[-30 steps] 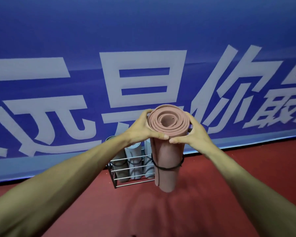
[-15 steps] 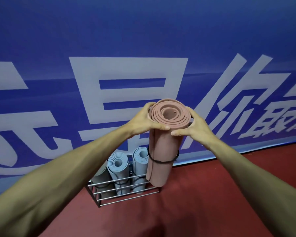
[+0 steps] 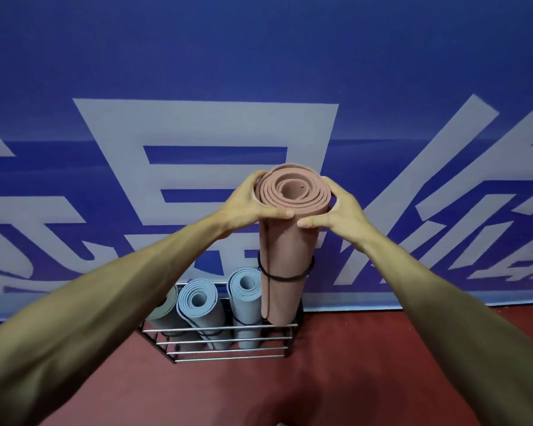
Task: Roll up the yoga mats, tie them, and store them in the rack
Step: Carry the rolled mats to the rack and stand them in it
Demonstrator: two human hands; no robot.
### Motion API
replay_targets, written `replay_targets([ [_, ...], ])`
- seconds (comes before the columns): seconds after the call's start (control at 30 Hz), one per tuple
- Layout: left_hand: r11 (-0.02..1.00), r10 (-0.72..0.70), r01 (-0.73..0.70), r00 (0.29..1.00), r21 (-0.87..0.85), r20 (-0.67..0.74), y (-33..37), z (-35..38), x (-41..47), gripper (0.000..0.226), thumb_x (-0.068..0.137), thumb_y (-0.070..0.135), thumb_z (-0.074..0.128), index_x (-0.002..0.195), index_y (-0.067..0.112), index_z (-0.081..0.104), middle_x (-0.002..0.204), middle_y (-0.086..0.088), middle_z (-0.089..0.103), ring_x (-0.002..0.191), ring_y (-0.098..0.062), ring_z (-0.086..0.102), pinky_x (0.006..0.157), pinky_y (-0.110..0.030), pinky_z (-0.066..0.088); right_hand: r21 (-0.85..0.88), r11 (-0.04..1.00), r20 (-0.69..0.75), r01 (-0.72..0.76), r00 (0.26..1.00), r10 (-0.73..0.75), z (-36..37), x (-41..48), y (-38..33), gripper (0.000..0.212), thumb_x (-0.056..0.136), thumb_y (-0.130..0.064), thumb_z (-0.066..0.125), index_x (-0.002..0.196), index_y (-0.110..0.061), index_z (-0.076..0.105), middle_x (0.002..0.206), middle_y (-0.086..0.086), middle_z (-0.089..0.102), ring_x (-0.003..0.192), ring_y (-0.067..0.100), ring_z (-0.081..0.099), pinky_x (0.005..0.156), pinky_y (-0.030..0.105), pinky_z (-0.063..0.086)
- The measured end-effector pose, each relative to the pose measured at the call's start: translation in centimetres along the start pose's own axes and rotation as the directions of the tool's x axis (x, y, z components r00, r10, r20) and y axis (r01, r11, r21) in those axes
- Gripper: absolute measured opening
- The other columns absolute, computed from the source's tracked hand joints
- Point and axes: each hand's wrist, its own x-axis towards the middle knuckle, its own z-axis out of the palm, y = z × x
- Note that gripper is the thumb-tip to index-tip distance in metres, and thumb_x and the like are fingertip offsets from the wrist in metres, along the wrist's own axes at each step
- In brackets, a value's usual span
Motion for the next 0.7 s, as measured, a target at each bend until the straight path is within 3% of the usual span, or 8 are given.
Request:
replay_targets([
  [0.2,1.0,-0.013,0.011,0.994,-0.012,-0.104,-0.8,1.0,1.7,0.087,0.058,0.024,0.091,0.131,0.021,0.044,0.112,0.018,0.058,0.097,0.016,0.056,0.078,-0.005,0.044,-0.007,1.0,0.098,-0.005,0.995,0.006,-1.2,3.4,1.8,0.107,0.045,-0.044,0.094,0.139,-0.033,0.045,0.134,-0.014,0.055,0.126,0.008,0.047,0.102,0.03,0.041],
  [0.27,1.0,-0.014,0.013,0.989,-0.011,-0.146,-1.6,1.2,1.7,0.091,0.055,0.026,0.093,0.129,0.02,0.04,0.114,0.014,0.056,0.102,0.008,0.058,0.082,-0.008,0.046,0.005,1.0,0.149,0.008,0.989,-0.009,-1.3,3.9,1.9,0.098,0.053,-0.031,0.093,0.138,-0.031,0.046,0.13,-0.017,0.056,0.122,0.003,0.048,0.097,0.022,0.041],
  [0.4,1.0,-0.023,0.024,0.984,0.004,-0.176,-3.4,1.1,1.5,0.103,0.05,0.038,0.094,0.129,0.018,0.031,0.117,0.011,0.049,0.112,-0.005,0.055,0.094,-0.029,0.049,0.032,0.999,0.255,-0.003,0.967,-0.005,-0.7,4.8,1.7,0.083,0.059,-0.015,0.091,0.125,-0.044,0.051,0.113,-0.028,0.063,0.11,-0.009,0.054,0.089,0.014,0.042],
  [0.57,0.994,-0.094,0.102,0.977,0.031,-0.19,-6.5,0.5,1.2,0.112,0.034,0.063,0.09,0.121,0.03,0.028,0.125,0.002,0.051,0.115,-0.009,0.056,0.099,-0.039,0.048,0.094,0.995,0.346,-0.047,0.938,0.011,1.8,5.2,2.9,0.093,0.057,-0.003,0.09,0.134,-0.034,0.05,0.121,-0.016,0.064,0.117,0.003,0.055,0.101,0.03,0.046],
  [0.7,0.987,-0.137,0.146,0.982,0.062,-0.131,-8.9,1.2,1.1,0.114,0.034,0.058,0.09,0.122,0.027,0.025,0.122,0.003,0.049,0.114,-0.011,0.054,0.099,-0.04,0.047,0.094,0.991,0.367,-0.094,0.929,0.053,3.3,4.7,5.5,0.097,0.053,-0.002,0.091,0.132,-0.038,0.049,0.119,-0.013,0.065,0.119,0.006,0.056,0.102,0.035,0.047],
])
